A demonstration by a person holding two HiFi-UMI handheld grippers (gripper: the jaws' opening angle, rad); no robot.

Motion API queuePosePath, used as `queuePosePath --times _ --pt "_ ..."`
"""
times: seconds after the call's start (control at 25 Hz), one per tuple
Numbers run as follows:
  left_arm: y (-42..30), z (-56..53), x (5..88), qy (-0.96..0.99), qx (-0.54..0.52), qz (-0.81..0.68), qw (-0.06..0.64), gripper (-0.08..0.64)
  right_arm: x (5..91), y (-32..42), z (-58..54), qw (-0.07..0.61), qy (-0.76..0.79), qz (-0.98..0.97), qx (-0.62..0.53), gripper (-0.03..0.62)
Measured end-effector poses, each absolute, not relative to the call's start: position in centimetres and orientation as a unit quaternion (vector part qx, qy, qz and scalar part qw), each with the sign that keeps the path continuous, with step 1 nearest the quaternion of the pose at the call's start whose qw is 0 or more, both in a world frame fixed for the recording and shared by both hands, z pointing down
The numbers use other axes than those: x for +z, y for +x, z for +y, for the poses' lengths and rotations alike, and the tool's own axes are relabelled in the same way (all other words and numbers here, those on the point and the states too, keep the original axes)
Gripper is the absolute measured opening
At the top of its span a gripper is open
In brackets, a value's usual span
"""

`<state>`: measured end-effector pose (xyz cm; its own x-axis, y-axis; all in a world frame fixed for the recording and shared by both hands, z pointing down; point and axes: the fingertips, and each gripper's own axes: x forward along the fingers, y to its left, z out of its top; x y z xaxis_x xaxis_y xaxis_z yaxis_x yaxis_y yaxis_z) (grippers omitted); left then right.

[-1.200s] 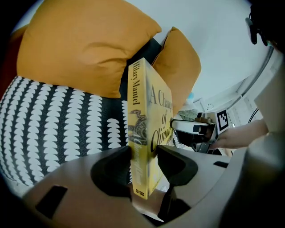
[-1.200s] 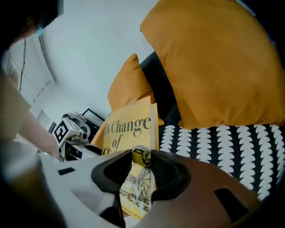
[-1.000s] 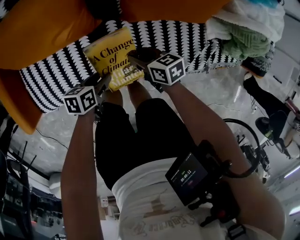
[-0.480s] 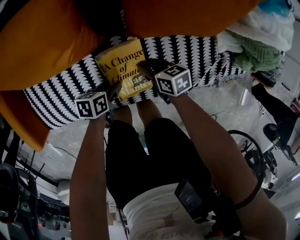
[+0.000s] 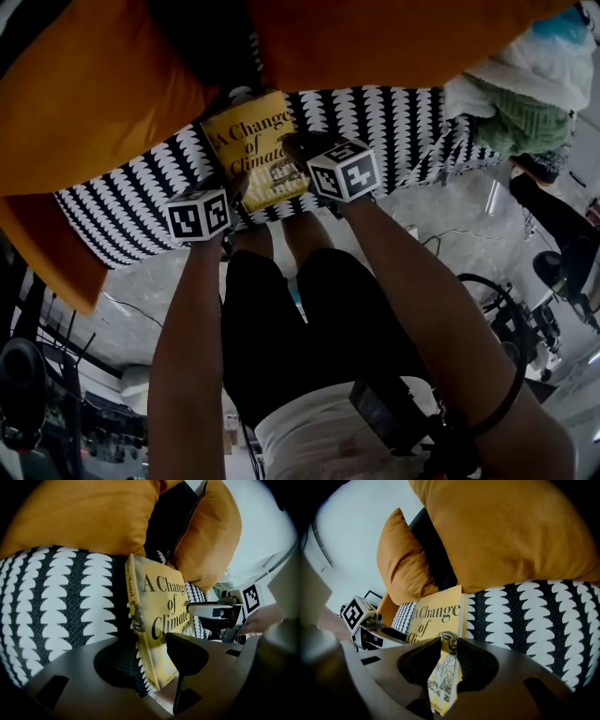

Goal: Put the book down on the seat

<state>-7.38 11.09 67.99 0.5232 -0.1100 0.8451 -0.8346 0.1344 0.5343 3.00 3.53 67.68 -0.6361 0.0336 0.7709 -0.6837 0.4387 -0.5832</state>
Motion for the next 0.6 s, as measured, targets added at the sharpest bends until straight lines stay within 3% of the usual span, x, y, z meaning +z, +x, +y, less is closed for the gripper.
queuePosePath --times 0.24,0.6 --pt "-6.7 10.7 64.8 0.604 0.290 -0.408 0.620 0.209 64.9 5.9 3.6 0.365 0.239 -0.759 0.483 0.114" --pt "-11.0 13.8 61.7 0.623 0.291 -0.411 0.599 0.207 63.1 6.5 5.8 0.342 0.254 -0.760 0.491 0.046"
